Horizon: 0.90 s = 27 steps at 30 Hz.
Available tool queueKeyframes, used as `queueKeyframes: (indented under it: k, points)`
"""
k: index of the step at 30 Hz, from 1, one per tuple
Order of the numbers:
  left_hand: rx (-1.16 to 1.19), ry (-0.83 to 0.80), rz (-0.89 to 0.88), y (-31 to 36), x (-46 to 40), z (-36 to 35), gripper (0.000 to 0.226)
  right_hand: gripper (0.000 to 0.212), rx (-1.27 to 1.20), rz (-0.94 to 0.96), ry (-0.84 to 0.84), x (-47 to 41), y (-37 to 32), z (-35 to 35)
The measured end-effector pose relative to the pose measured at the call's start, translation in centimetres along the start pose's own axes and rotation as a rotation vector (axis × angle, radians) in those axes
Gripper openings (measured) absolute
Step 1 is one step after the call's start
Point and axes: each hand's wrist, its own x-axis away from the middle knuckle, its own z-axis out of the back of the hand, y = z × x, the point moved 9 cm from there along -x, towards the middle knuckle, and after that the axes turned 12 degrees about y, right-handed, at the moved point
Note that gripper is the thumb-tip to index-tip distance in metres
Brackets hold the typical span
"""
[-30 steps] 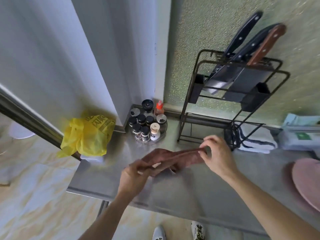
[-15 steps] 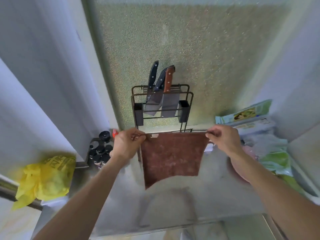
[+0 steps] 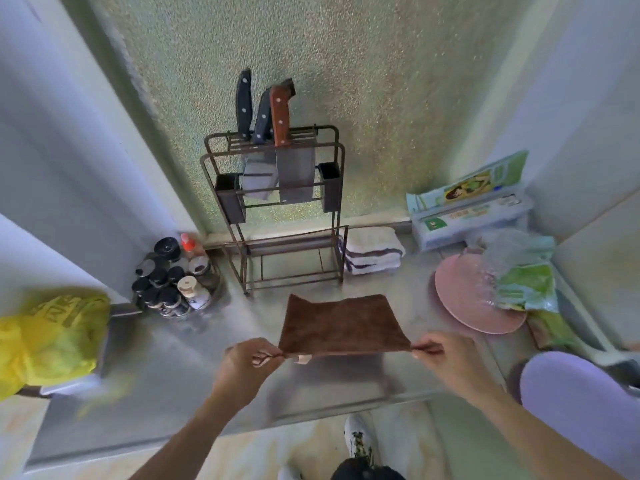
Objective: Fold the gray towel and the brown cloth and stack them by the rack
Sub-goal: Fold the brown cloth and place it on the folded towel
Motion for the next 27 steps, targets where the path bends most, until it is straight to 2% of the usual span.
queueKeyframes:
  k: [2,4,7,10,14,21,27]
  points:
    - [-0.076,-0.078,0.072,-4.0,2.1,-3.2,0.029,0.016,0.074,-0.072,-0.065,2.4,4.1,-3.3]
    - [-0.127,-0.145,0.127,-6.7,4.2,-5.6,0.026,0.026,0.099,-0.153,-0.131,4.4,7.6,-6.0]
    - [-0.167,-0.154,0.179,-7.1,5.9,-6.9,0.032,0.028,0.07,-0.21,-0.195,6.1,10.3,-8.3]
    - [-0.192,-0.146,0.21,-7.3,5.4,-7.3,0.034,0.029,0.052,-0.224,-0.208,5.2,10.1,-8.5]
    - [-0.184,-0.077,0.199,-6.6,1.8,-7.3,0.034,0.004,0.035,-0.17,-0.179,0.6,8.6,-8.1]
    - [-0.255,-0.008,0.239,-5.4,-7.2,-9.4,0.023,0.008,-0.003,-0.166,-0.116,-8.5,7.3,-10.4]
    - [-0.38,-0.037,0.305,-7.2,-10.6,-12.5,0.016,0.009,0.046,-0.213,-0.136,-12.3,9.8,-14.1]
